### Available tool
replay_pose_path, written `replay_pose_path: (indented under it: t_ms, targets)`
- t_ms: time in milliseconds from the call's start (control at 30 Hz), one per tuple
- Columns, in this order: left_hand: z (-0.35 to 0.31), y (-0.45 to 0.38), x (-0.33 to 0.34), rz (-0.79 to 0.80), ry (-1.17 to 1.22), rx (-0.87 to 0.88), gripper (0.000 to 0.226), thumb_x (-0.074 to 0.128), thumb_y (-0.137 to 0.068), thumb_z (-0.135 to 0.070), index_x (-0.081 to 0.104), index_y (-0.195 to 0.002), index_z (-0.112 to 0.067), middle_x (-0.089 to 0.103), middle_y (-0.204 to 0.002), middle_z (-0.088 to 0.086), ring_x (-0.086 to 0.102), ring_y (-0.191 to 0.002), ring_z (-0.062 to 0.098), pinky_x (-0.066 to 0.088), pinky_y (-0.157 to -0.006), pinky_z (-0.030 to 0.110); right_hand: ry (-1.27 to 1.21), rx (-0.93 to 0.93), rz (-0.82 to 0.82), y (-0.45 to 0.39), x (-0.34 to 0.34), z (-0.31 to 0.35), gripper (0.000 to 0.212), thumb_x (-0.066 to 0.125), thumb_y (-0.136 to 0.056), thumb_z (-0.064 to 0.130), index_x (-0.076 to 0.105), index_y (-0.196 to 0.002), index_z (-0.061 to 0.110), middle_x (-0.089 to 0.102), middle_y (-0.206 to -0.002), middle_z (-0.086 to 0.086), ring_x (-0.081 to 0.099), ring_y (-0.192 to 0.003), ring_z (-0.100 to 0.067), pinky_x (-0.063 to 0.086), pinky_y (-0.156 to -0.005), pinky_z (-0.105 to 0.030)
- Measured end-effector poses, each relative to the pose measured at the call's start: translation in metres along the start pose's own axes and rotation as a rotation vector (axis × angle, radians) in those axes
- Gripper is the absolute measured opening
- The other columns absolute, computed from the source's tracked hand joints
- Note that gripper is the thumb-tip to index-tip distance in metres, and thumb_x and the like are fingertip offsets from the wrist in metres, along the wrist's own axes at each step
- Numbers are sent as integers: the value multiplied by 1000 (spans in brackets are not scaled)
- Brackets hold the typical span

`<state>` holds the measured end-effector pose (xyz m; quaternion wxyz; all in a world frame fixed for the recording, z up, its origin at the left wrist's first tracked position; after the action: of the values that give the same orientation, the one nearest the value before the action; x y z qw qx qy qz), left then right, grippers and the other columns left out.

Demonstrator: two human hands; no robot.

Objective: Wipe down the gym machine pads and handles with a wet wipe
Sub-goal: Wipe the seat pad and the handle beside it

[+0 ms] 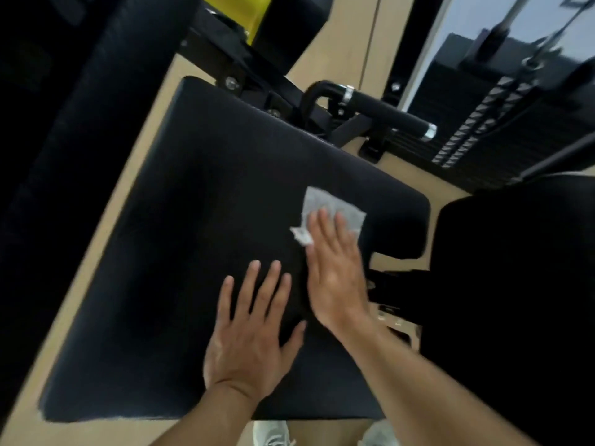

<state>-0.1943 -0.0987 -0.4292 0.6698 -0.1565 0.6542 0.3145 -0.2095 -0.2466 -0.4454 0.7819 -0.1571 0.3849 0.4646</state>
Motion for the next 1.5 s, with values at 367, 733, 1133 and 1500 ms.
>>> replay_pose_path:
  t_ms: [367,733,1133,1500]
  targets:
    - [-2,2,-1,-83,39,26,75,34,-94,-56,29,-155,-12,27,-166,7,19,-155,31,10,-125,57,-188,702,-151,-16,-38,-124,55,18,-112,36,2,-163,24,-7,-171,10,-17,-152,-3,-12,-120,-26]
    - [1,2,-1,-95,23,9,75,35,-94,-54,29,-156,-12,26,-167,7,20,-155,31,14,-124,59,-29,-108,10,-59,-20,-4,50,20,-111,33,9,-159,31,9,-171,3,-6,-156,-10,-1,-126,-32]
    - [6,-1,3,-131,7,-20,67,20,-101,-59,41,-150,-17,28,-166,1,18,-156,25,17,-122,54,-207,194,-197,-84,-24,-1,50,25,-113,41,14,-162,39,12,-164,29,-2,-147,18,-7,-117,-5]
    - [-21,-63,-40,-223,237,-118,55,30,-102,-52,69,-127,-20,54,-149,1,36,-148,20,30,-117,52,-372,240,-233,-179,-102,-26,35,41,-109,33,59,-139,33,71,-108,8,65,-91,-8,48,-70,-18]
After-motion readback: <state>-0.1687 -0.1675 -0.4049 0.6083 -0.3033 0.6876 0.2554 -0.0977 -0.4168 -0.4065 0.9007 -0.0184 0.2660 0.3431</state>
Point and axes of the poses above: each hand's wrist, its own y-axis away from the middle knuckle, its own x-axis out of the palm, z = x × y, the point moved 7 cm from there along -y, towards the middle knuckle
